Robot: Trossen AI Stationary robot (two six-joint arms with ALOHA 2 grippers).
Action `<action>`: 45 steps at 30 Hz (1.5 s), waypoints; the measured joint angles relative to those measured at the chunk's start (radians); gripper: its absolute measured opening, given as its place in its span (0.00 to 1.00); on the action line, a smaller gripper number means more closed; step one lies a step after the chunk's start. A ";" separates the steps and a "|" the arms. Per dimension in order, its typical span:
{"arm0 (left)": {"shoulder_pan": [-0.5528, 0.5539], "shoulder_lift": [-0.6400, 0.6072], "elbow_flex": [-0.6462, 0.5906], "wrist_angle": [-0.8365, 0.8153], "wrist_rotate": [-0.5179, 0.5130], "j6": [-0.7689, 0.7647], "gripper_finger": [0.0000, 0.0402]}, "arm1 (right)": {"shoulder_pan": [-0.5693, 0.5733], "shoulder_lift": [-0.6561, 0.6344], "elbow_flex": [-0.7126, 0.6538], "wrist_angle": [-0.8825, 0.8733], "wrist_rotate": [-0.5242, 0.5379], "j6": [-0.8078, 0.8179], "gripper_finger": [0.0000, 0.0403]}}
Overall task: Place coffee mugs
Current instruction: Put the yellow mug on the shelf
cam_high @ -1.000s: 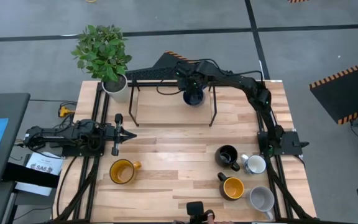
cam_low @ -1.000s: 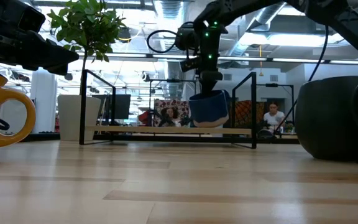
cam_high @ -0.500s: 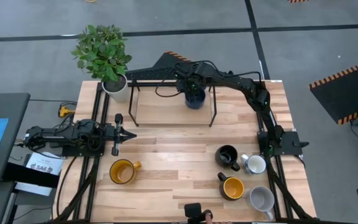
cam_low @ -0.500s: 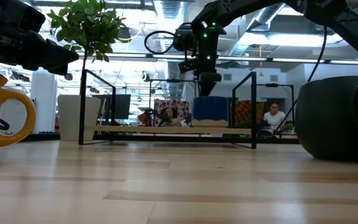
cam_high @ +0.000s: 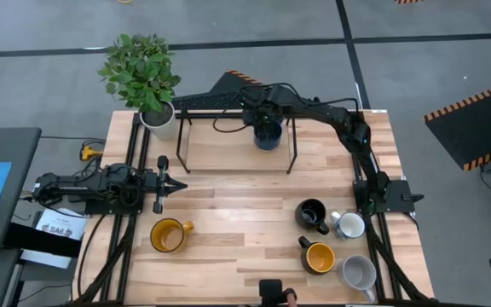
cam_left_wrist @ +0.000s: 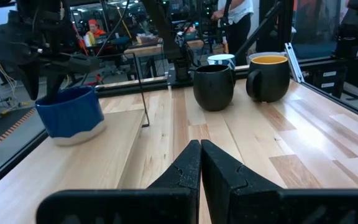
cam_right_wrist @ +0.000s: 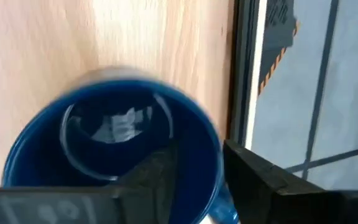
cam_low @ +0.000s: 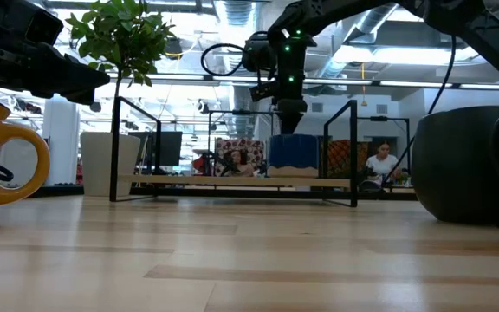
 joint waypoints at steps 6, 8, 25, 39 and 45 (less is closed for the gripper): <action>0.000 0.000 0.000 0.000 0.000 0.000 0.00 | 0.006 -0.005 0.082 -0.072 -0.001 0.058 0.58; 0.000 0.000 0.000 0.000 0.000 0.000 0.00 | 0.012 -0.007 0.134 -0.080 -0.026 0.098 0.62; 0.000 0.000 0.000 0.000 0.000 0.000 0.00 | 0.071 -0.341 0.195 -0.055 -0.555 0.308 0.65; 0.000 0.000 0.000 0.000 0.000 0.000 0.00 | 0.239 -0.730 -0.354 0.197 -0.377 0.518 0.65; 0.000 0.000 0.000 0.000 0.000 0.000 0.00 | 0.304 -1.043 -0.769 0.480 -0.272 0.813 0.65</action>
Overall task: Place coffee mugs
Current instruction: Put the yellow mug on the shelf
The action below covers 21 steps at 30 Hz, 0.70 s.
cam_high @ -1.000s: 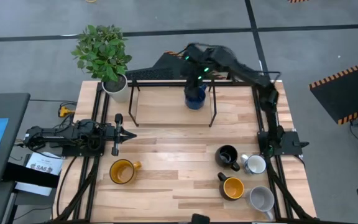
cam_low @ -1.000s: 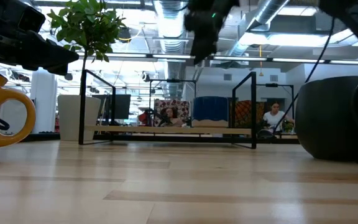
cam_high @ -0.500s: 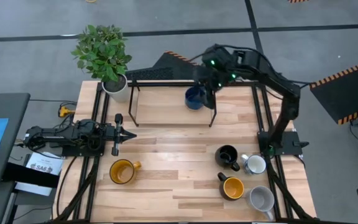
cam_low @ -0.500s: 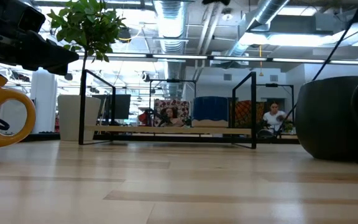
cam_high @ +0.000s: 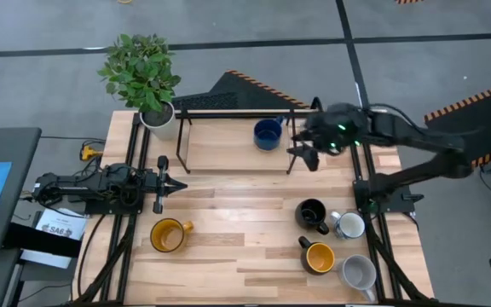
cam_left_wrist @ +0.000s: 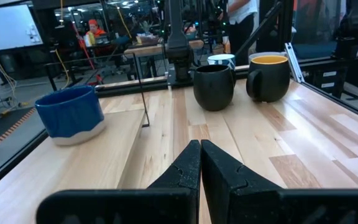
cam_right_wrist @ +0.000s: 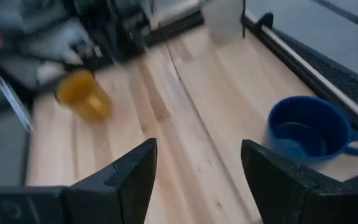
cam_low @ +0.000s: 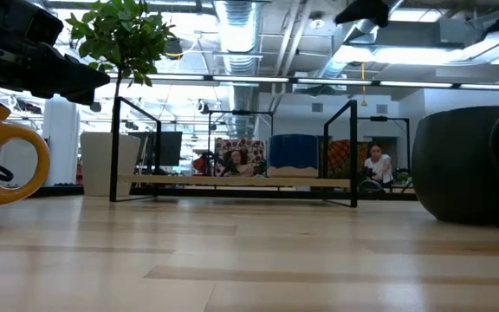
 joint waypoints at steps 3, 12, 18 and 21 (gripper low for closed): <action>0.000 0.000 0.000 0.007 0.000 0.000 0.00 | 0.067 -0.126 -0.140 0.139 0.072 0.138 0.65; 0.000 0.000 0.000 0.222 -0.061 -0.160 0.00 | 0.211 -0.252 -0.291 0.424 0.215 0.225 0.65; 0.000 0.002 0.009 0.459 -0.128 -0.609 0.00 | 0.212 -0.215 -0.294 0.434 0.217 0.268 0.65; -0.002 0.037 0.085 0.404 -0.112 -0.734 0.00 | 0.212 -0.190 -0.294 0.455 0.217 0.282 0.65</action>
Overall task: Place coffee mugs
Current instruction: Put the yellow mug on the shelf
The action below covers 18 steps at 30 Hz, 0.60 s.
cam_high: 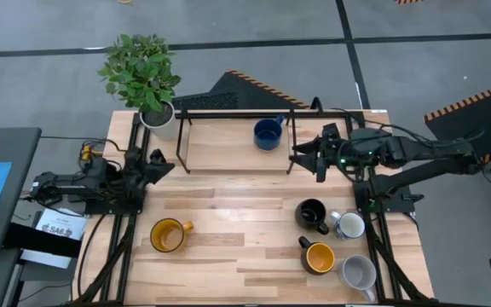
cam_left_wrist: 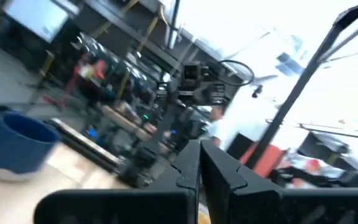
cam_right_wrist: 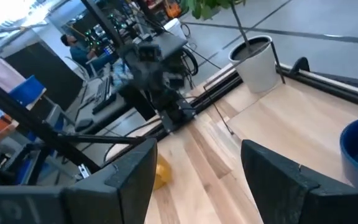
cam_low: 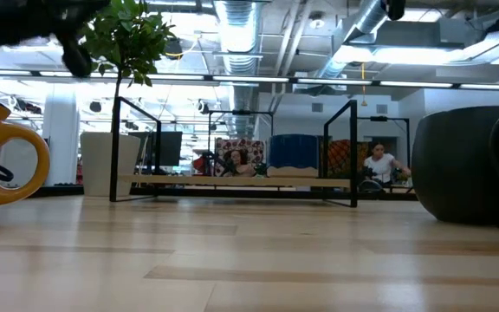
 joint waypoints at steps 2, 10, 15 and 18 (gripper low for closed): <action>-0.005 0.053 0.101 -0.064 0.034 -0.013 0.01 | 0.000 0.013 0.000 0.032 0.000 0.000 0.65; -0.030 0.442 0.670 -0.947 0.304 0.115 0.20 | 0.000 -0.008 0.002 0.136 -0.001 -0.039 0.65; -0.084 0.682 0.916 -1.430 0.412 0.307 0.32 | 0.000 -0.030 0.002 0.139 0.000 -0.040 0.65; -0.130 0.765 0.960 -1.551 0.412 0.373 0.34 | 0.000 -0.031 0.002 0.140 0.000 -0.041 0.65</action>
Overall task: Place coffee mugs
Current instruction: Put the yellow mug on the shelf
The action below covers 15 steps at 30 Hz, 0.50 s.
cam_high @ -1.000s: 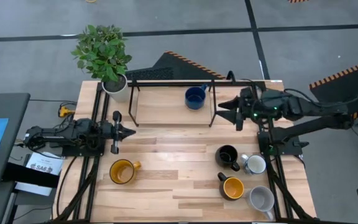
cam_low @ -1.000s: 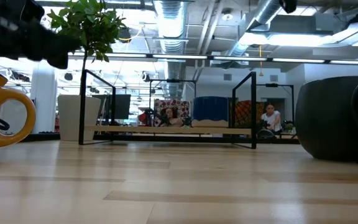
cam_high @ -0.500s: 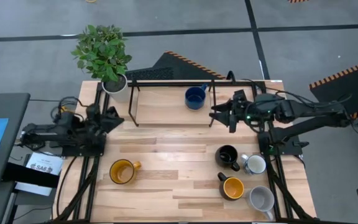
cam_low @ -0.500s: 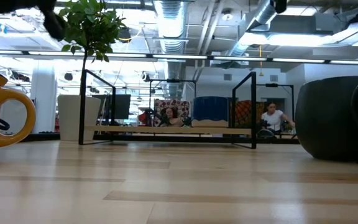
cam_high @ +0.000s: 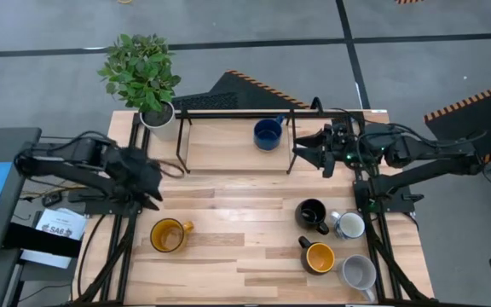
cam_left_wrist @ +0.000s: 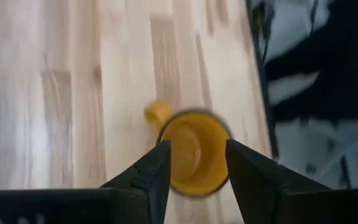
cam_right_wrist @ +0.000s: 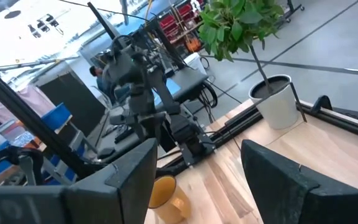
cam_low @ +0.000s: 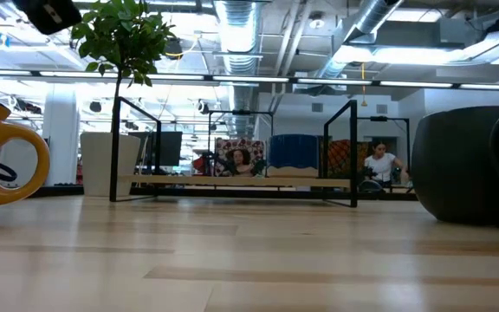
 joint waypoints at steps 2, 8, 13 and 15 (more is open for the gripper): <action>-0.036 0.035 -0.017 -0.007 -0.015 0.018 0.35 | 0.000 0.001 0.000 0.000 0.000 -0.001 0.65; -0.157 0.083 -0.178 0.100 -0.083 -0.008 0.35 | 0.000 0.004 0.000 -0.008 0.000 -0.001 0.65; -0.230 0.087 -0.317 0.280 -0.155 -0.078 0.35 | 0.000 0.004 0.000 -0.025 0.000 -0.001 0.65; -0.251 0.088 -0.357 0.312 -0.193 -0.097 0.35 | 0.000 0.004 0.000 -0.028 0.000 -0.001 0.65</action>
